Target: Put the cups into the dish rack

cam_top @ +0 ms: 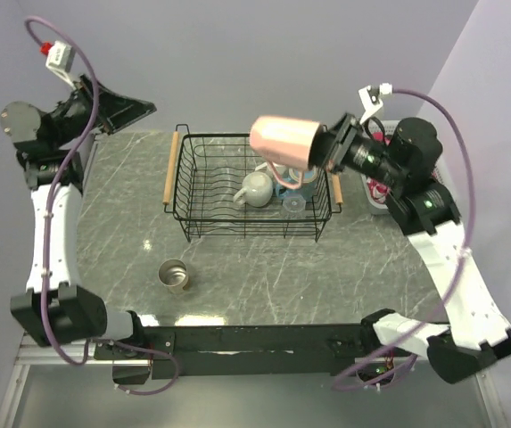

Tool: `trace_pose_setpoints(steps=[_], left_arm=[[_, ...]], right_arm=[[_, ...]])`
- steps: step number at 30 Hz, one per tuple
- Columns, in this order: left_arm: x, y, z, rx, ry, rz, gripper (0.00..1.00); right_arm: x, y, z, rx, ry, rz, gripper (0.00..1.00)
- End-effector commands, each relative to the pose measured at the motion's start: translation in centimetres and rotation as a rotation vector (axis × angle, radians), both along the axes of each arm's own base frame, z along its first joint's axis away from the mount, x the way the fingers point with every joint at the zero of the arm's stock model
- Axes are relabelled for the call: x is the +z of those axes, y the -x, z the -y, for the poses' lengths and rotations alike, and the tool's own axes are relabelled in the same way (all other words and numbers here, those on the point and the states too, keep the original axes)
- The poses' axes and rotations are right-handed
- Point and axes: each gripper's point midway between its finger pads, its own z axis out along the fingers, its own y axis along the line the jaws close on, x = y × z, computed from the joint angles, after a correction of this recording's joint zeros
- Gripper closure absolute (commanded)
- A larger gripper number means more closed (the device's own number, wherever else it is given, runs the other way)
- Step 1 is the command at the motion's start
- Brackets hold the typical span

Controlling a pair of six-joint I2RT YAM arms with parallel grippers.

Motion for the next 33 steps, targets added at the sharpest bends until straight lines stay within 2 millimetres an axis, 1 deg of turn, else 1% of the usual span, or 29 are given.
trace_pose_setpoints(steps=[1,2,3,4,5,6,7,8,9,10,11,12,13,14,15,16,17,18,20,22,24,25,26,27,29,30,31,32,33], left_arm=[[2.5,2.1,3.7,-0.165,-0.02,0.126,0.03],[1.4,0.9,4.3,-0.165,-0.038,0.109,0.03],[1.0,0.5,5.0,-0.18,-0.045,0.105,0.03],[0.9,0.8,6.3,-0.217,-0.05,0.114,0.02],[0.3,0.4,7.1,-0.253,-0.053,0.119,0.03],[0.3,0.3,7.6,-0.272,-0.053,0.12,0.03],[0.6,0.5,8.1,-0.3,-0.049,0.115,0.02],[0.2,-0.4,8.2,-0.313,-0.052,0.11,0.02],[0.2,-0.6,8.2,-0.325,-0.054,0.108,0.02],[0.5,-0.6,8.2,-0.336,-0.047,0.104,0.02],[-0.1,-1.4,8.3,-0.342,-0.048,0.097,0.02],[-0.3,-1.8,8.3,-0.34,-0.049,0.092,0.02],[-0.7,-2.3,8.3,-0.336,-0.052,0.092,0.02],[-0.9,-2.7,8.3,-0.331,-0.05,0.084,0.02],[-1.3,-3.0,8.4,-0.331,-0.05,0.073,0.01],[-1.9,-3.6,8.4,-0.326,-0.059,0.073,0.01],[-2.4,-4.0,8.4,-0.323,-0.064,0.062,0.01],[-3.0,-4.4,8.4,-0.316,-0.065,0.03,0.01],[-4.0,-5.3,8.5,-0.297,-0.077,0.039,0.01],[-4.6,-6.0,9.0,-0.282,-0.069,0.03,0.01],[-4.5,-6.4,9.6,-0.272,-0.056,0.03,0.01],[-4.6,-7.1,9.9,-0.255,-0.044,0.021,0.01],[-4.7,-7.3,10.2,-0.255,-0.038,0.02,0.01],[-4.4,-7.1,10.9,-0.27,-0.036,0.027,0.01],[-5.0,-7.6,11.8,-0.276,-0.04,0.005,0.0],[-4.7,-7.3,12.6,-0.287,-0.042,0.014,0.02],[-4.9,-7.5,13.0,-0.286,-0.047,0.017,0.02],[-5.0,-7.7,13.4,-0.277,-0.043,0.004,0.02],[-4.6,-7.5,14.0,-0.282,-0.043,0.009,0.02]], right_arm=[[5.6,-3.0,-2.7,0.244,-0.331,0.057,1.0],[7.1,-3.4,-2.8,0.266,-0.388,0.076,1.0],[7.1,-5.5,-3.3,0.266,-0.401,0.06,1.0],[7.6,-6.3,-3.6,0.268,-0.416,0.066,1.0],[8.1,-7.2,-3.8,0.268,-0.426,0.069,1.0],[8.5,-8.8,-4.3,0.266,-0.428,0.077,1.0],[8.5,-9.7,-4.5,0.261,-0.429,0.07,1.0],[8.7,-10.5,-4.7,0.259,-0.435,0.07,1.0],[8.8,-11.9,-5.2,0.259,-0.442,0.071,1.0],[8.8,-12.7,-5.4,0.257,-0.449,0.066,1.0],[8.7,-13.5,-5.7,0.256,-0.453,0.062,1.0],[8.7,-14.7,-6.1,0.256,-0.462,0.063,1.0],[8.8,-15.1,-6.4,0.265,-0.475,0.055,1.0],[9.5,-15.3,-6.5,0.272,-0.489,0.069,1.0],[8.6,-16.5,-6.9,0.27,-0.496,0.048,1.0],[8.7,-16.7,-7.2,0.278,-0.508,0.039,1.0],[9.3,-16.7,-7.3,0.284,-0.515,0.052,1.0],[8.5,-17.4,-7.8,0.286,-0.514,0.035,1.0],[8.3,-17.5,-8.5,0.299,-0.518,0.022,1.0],[7.5,-17.8,-9.2,0.316,-0.517,-0.002,1.0],[6.8,-18.0,-9.6,0.325,-0.514,-0.019,1.0],[6.5,-18.0,-9.9,0.332,-0.513,-0.026,1.0],[6.2,-18.1,-10.0,0.334,-0.51,-0.032,1.0],[6.0,-18.1,-10.1,0.337,-0.508,-0.036,1.0],[5.4,-18.2,-10.2,0.349,-0.507,-0.048,1.0],[5.2,-18.2,-10.3,0.352,-0.505,-0.051,1.0],[5.3,-18.1,-10.3,0.354,-0.503,-0.046,1.0],[4.9,-18.2,-10.3,0.353,-0.5,-0.056,1.0],[4.7,-18.3,-10.3,0.351,-0.503,-0.056,1.0]])
